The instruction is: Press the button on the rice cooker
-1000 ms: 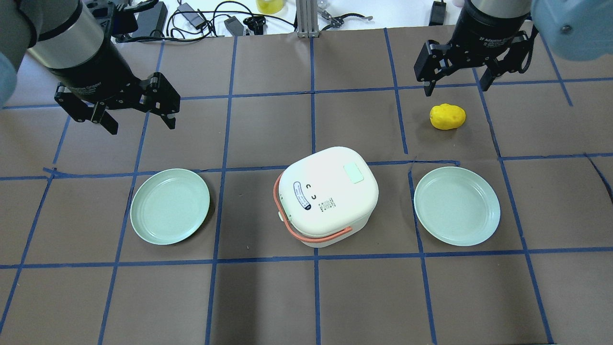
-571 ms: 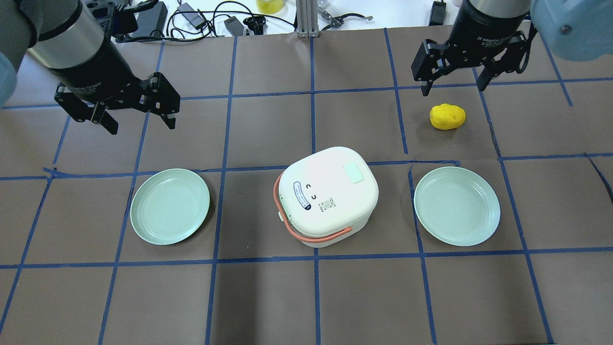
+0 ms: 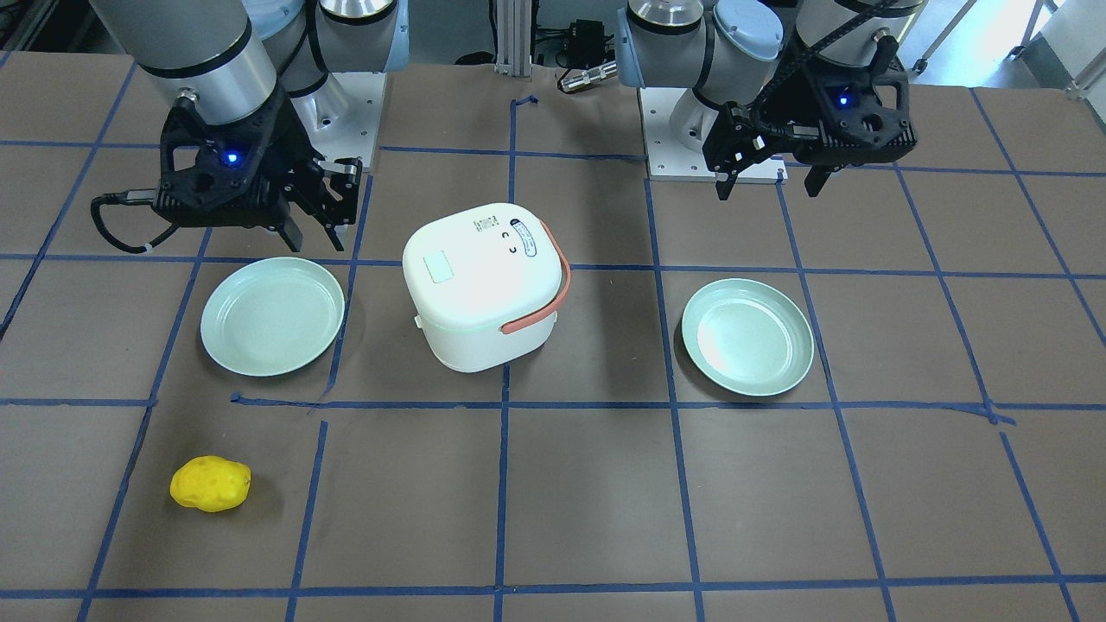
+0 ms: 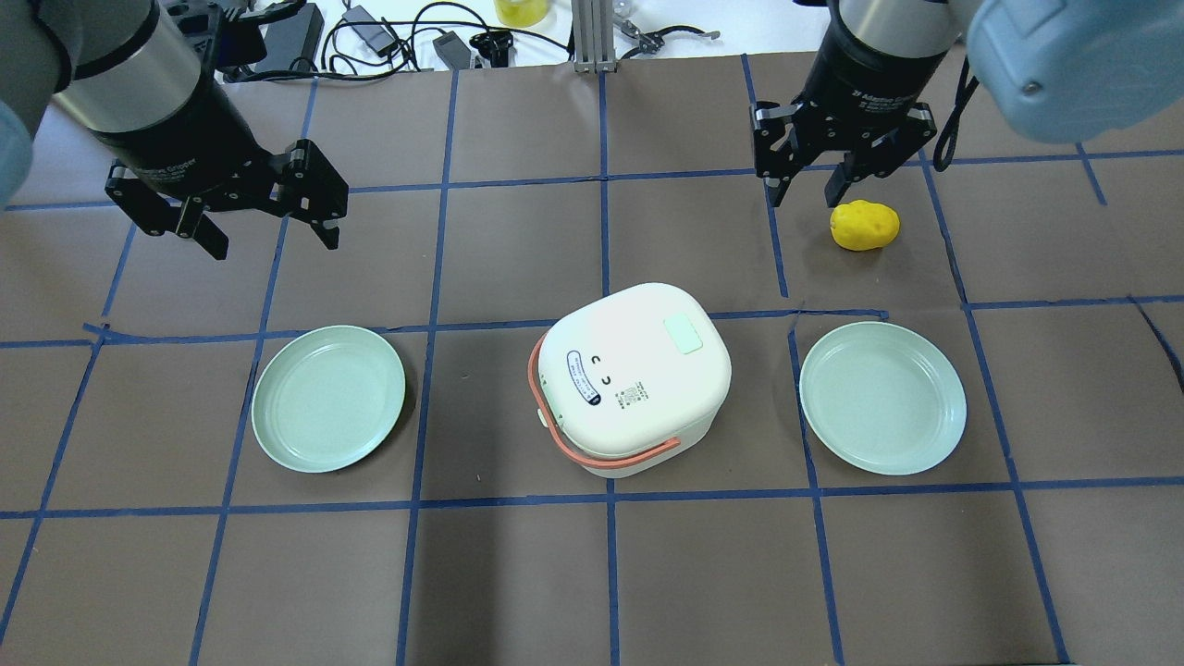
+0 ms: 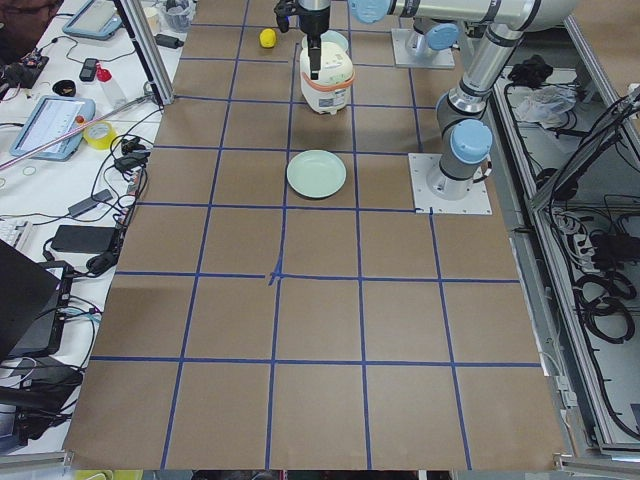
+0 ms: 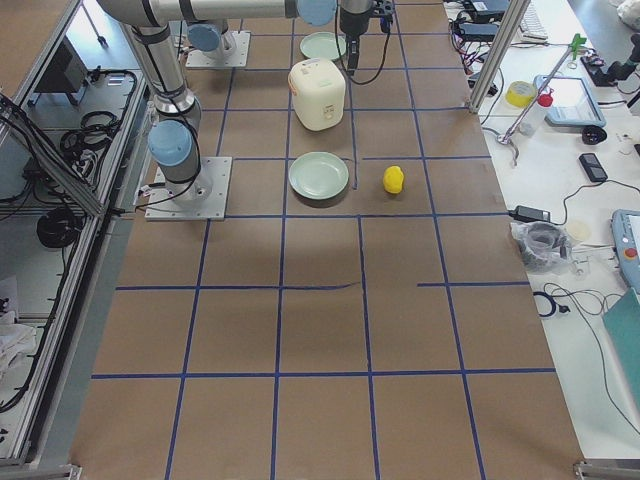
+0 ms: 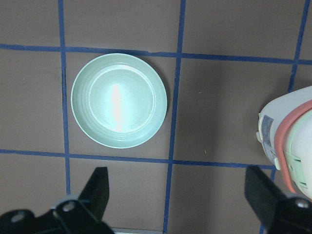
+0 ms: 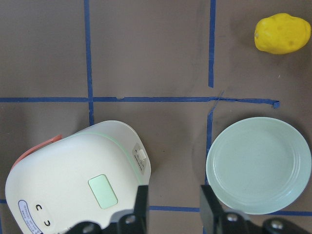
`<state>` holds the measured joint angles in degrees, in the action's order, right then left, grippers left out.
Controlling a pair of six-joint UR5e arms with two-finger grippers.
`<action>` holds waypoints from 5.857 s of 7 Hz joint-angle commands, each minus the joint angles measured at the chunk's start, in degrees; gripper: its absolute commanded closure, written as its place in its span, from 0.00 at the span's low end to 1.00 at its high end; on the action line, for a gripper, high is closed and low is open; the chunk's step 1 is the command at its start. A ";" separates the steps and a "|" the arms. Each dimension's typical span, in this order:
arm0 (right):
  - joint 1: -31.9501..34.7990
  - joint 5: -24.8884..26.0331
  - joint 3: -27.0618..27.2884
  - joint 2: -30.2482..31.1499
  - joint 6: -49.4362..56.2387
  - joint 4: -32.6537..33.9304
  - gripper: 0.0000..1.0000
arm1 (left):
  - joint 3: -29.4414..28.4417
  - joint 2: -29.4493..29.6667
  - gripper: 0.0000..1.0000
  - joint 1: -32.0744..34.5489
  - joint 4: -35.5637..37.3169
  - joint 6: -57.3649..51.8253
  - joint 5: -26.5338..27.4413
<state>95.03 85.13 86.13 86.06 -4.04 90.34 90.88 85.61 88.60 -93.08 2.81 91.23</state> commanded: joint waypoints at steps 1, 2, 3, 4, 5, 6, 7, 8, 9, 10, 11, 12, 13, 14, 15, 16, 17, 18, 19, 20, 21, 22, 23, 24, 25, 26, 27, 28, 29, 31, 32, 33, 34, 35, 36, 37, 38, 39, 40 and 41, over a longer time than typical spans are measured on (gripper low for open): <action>2.87 0.03 0.27 -0.63 -0.52 -0.08 0.89 | 0.00 0.09 0.00 0.00 0.00 0.00 0.00; 3.58 -0.05 0.35 -1.68 -1.57 -0.60 0.93 | 0.00 0.00 0.00 0.00 0.00 0.00 0.00; 5.15 -0.05 0.88 -2.12 -1.84 -0.78 0.97 | 0.00 0.00 0.00 0.00 0.00 0.00 0.00; 6.47 -0.14 3.32 -2.39 -1.85 0.00 0.99 | 0.00 0.00 0.00 0.00 0.00 0.00 0.00; 7.18 -0.14 5.34 -2.57 -1.67 0.62 1.00 | 0.00 0.00 0.00 0.00 0.00 0.00 0.00; 7.28 -0.14 6.58 -2.92 -1.67 1.84 1.00 | 0.00 0.00 0.00 0.00 0.00 0.00 0.00; 7.71 -0.14 7.12 -3.09 -1.67 2.03 1.00 | 0.00 0.00 0.00 0.00 0.00 0.00 0.00; 8.41 -0.14 8.08 -3.70 -1.67 2.55 1.00 | 0.00 0.00 0.00 0.00 0.00 0.00 0.00; 9.38 -0.14 8.61 -3.97 -1.67 4.21 1.00 | 0.00 0.00 0.00 0.00 0.00 0.00 0.00; 9.56 -0.23 8.96 -4.41 -1.67 4.32 1.00 | 0.00 0.00 0.00 0.00 0.00 0.00 0.00; 9.56 -1.88 9.05 -4.59 -1.58 4.58 1.00 | 0.00 0.00 0.00 0.00 0.00 0.00 0.00; 9.56 -2.25 9.06 -4.76 -1.50 4.58 1.00 | 0.00 0.00 0.00 0.00 0.00 0.00 0.00; 9.56 -2.25 9.06 -4.85 -1.50 4.58 1.00 | 0.00 0.00 0.00 0.00 0.00 0.00 0.00; 9.56 -2.25 9.32 -4.94 -1.23 4.58 1.00 | 0.00 0.00 0.00 0.00 0.00 0.00 0.00; 9.56 -2.25 10.02 -4.94 -1.06 4.58 1.00 | 0.00 0.00 0.00 0.00 0.00 0.00 0.00; 9.56 -2.25 10.72 -4.94 -0.97 4.75 1.00 | 0.00 0.00 0.00 0.00 0.00 0.00 0.00; 9.56 -2.25 11.60 -4.94 -1.06 5.97 1.00 | 0.00 0.00 0.00 0.00 0.00 0.00 0.00; 9.56 -2.34 11.87 -4.94 -1.06 6.25 1.00 | 0.00 0.00 0.00 0.00 0.00 0.00 0.00; 9.56 -2.34 11.96 -4.94 -1.14 6.51 1.00 | 0.00 0.00 0.00 0.00 0.00 0.00 0.00; 9.56 -2.34 11.87 -5.20 -1.32 6.51 1.00 | 0.00 0.00 0.00 0.00 0.00 0.00 0.00; 9.56 -2.34 10.82 -5.20 -1.76 6.43 1.00 | 0.00 0.00 0.00 0.00 0.00 0.00 0.00; 9.56 -2.69 9.60 -4.77 -2.28 6.51 0.98 | 0.00 0.00 0.00 0.00 0.00 0.00 0.00; 9.56 -3.47 7.67 -4.50 -5.51 6.43 0.88 | 0.00 0.00 0.00 0.00 0.00 0.00 0.00; 9.56 -3.48 5.13 -4.50 -9.98 6.16 0.53 | 0.00 0.00 0.00 0.00 0.00 0.00 0.00; 9.56 -3.39 1.79 -4.50 -14.81 6.07 0.02 | 0.00 0.00 0.00 0.00 0.00 0.00 0.00; 9.04 -3.31 -1.98 -4.85 -17.29 5.81 0.00 | 0.00 0.00 0.00 0.00 0.00 0.00 0.00; 8.25 -3.04 -4.72 -5.29 -17.32 5.90 0.00 | 0.00 0.00 0.00 0.00 0.00 0.00 0.00; 6.42 -2.78 -5.53 -5.29 -16.53 5.81 0.00 | 0.00 0.00 0.00 0.00 0.00 0.00 0.00; 3.87 -2.60 -5.62 -5.21 -14.96 5.38 0.00 | 0.00 0.00 0.00 0.00 0.00 0.00 0.00; 0.78 2.80 -4.93 -4.59 -4.27 3.53 0.00 | 0.00 0.00 0.00 0.00 0.00 0.00 0.00; 0.60 4.85 -4.40 -4.50 -2.39 2.39 0.00 | 0.00 0.00 0.00 0.00 0.00 0.00 0.00; 0.42 5.04 -4.22 -4.50 -0.63 0.64 0.00 | 0.00 0.00 0.00 0.00 0.00 0.00 0.00; 0.42 5.13 -3.52 -4.15 -0.27 -0.42 0.00 | 0.00 0.00 0.00 0.00 0.00 0.00 0.00; 0.33 6.61 -2.90 -3.71 0.17 -0.52 0.00 | 0.00 0.00 0.00 0.00 0.00 0.00 0.00; -0.80 7.32 -2.81 -3.28 3.92 -0.52 0.01 | 0.00 0.00 0.00 0.00 0.00 0.00 0.00; -1.77 7.50 -2.64 -2.14 4.13 -1.65 0.01 | 0.00 0.00 0.00 0.00 0.00 0.00 0.00; -1.86 7.33 -1.50 -1.08 4.39 -2.44 0.01 | 0.00 0.00 0.00 0.00 0.00 0.00 0.00; -1.95 7.24 -1.06 -0.73 4.04 -1.58 0.02 | 0.00 0.00 0.00 0.00 0.00 0.00 0.00; -2.04 7.33 -0.96 -0.46 3.95 -1.83 0.04 | 0.00 0.00 0.00 0.00 0.00 0.00 0.00; -2.04 7.33 -0.96 0.24 3.69 -2.18 0.04 | 0.00 0.00 0.00 0.00 0.00 0.00 0.00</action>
<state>93.04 92.44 85.05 85.61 -0.11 88.44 90.88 85.61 88.59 -93.08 2.81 91.23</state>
